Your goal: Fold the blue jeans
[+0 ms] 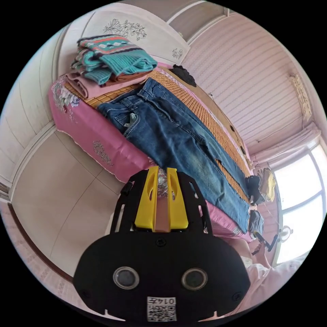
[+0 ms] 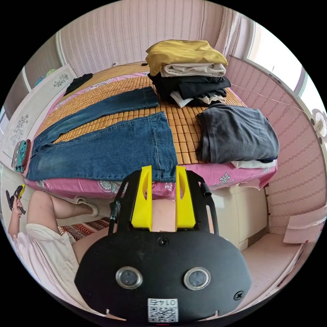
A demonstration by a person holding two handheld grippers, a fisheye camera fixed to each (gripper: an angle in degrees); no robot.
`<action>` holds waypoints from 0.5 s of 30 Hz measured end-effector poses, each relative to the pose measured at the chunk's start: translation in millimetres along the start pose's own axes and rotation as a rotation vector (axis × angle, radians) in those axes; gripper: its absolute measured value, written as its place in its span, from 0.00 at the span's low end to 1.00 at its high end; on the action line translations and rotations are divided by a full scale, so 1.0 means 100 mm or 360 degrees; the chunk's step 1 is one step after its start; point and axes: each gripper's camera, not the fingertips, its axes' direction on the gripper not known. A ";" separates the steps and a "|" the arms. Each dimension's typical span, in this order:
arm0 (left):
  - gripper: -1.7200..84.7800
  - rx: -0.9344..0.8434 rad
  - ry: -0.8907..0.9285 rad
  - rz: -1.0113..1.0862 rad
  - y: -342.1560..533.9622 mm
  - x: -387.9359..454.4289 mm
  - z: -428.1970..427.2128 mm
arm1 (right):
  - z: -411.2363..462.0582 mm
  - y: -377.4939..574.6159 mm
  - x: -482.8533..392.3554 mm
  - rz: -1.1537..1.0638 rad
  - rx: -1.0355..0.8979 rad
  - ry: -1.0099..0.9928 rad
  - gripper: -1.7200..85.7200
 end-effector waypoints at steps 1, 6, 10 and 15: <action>0.08 0.0009 0.0021 -0.0038 -0.03 -0.07 -0.03 | 0.05 -0.02 0.07 0.0034 -0.0040 -0.0043 0.16; 0.09 0.0056 0.0044 -0.0174 -0.38 -0.46 -0.28 | 0.18 -0.13 0.32 0.0201 -0.0195 -0.0096 0.18; 0.11 0.0043 0.0071 -0.0247 -0.69 -0.64 -0.32 | 0.22 -0.21 0.49 0.0317 -0.0215 -0.0135 0.20; 0.14 0.0022 0.0177 -0.0437 -1.08 -0.87 -0.25 | 0.37 -0.29 0.59 0.0405 -0.0308 -0.0173 0.21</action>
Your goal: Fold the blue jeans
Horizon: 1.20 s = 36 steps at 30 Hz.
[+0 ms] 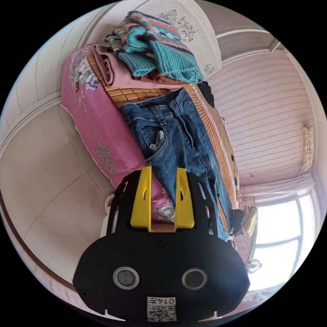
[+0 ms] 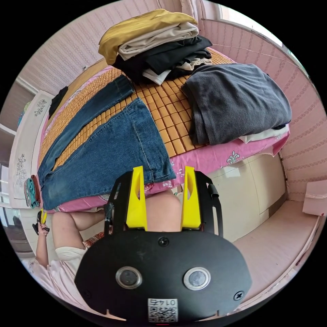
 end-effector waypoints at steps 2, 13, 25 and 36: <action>0.15 -0.0033 0.0063 -0.0037 -0.10 -0.01 0.05 | 0.09 -0.05 0.02 0.0023 -0.0055 -0.0032 0.21; 0.01 -0.0095 -0.0022 0.0112 -0.28 0.29 0.09 | 0.31 -0.14 -0.06 0.0020 -0.0142 0.0036 0.09; 0.01 0.0064 -0.0036 0.0286 -0.12 0.77 -0.21 | -0.62 0.04 -0.60 -0.0389 0.0277 0.0096 0.03; 0.01 0.0241 0.0010 0.0706 -0.55 2.09 0.08 | -0.90 -1.27 -1.84 -0.0887 0.0496 0.0502 0.04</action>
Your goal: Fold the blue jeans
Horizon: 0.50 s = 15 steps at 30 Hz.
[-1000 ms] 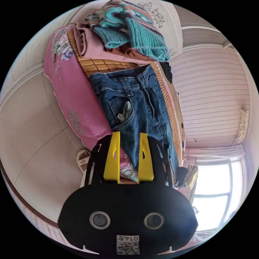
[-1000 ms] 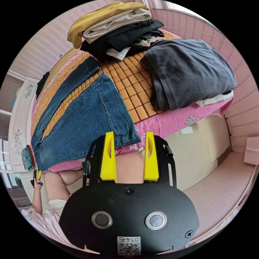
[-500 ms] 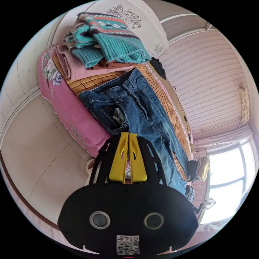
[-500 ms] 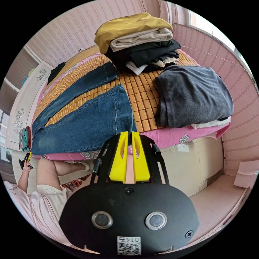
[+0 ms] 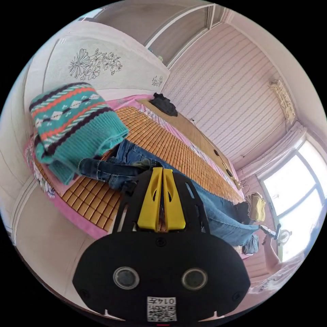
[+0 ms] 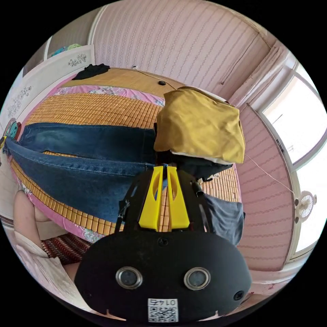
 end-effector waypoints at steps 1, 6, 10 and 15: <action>0.01 0.0016 -0.0020 0.0008 -0.08 0.07 0.10 | 0.11 -0.33 0.00 0.0011 -0.0017 0.0008 0.04; 0.08 0.0170 -0.0159 -0.0083 -0.19 0.53 1.07 | 0.49 -1.00 -0.13 0.0333 0.0077 0.0029 0.10; 0.08 0.0101 -0.0009 -0.0083 0.14 0.61 1.54 | 0.97 -0.66 -0.41 0.0246 -0.0028 0.0023 0.14; 0.07 -0.0332 -0.0230 0.0183 0.70 0.78 2.26 | 1.43 -0.17 -0.30 0.0442 -0.0158 0.0002 0.18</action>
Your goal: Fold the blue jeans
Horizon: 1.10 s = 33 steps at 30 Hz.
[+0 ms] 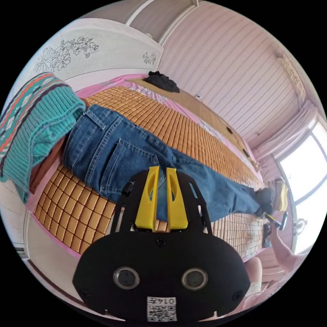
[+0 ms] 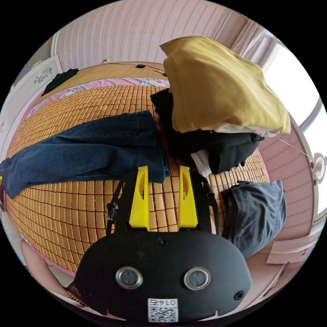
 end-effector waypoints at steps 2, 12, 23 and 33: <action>0.07 -0.0149 -0.0160 0.0108 0.08 0.14 0.29 | 0.14 0.01 0.25 0.0230 -0.0041 -0.0154 0.21; 0.02 -0.0575 -0.0690 0.0555 0.34 0.93 1.57 | 0.58 -0.32 0.44 0.0238 -0.0260 -0.0355 0.11; 0.01 -0.1113 -0.0697 0.0736 0.91 1.05 2.14 | 0.16 0.72 0.96 -0.0254 -0.0524 -0.0340 0.07; 0.01 -0.0936 -0.0747 0.1103 1.91 1.60 1.95 | -0.48 1.61 1.54 -0.0083 -0.0378 -0.0228 0.08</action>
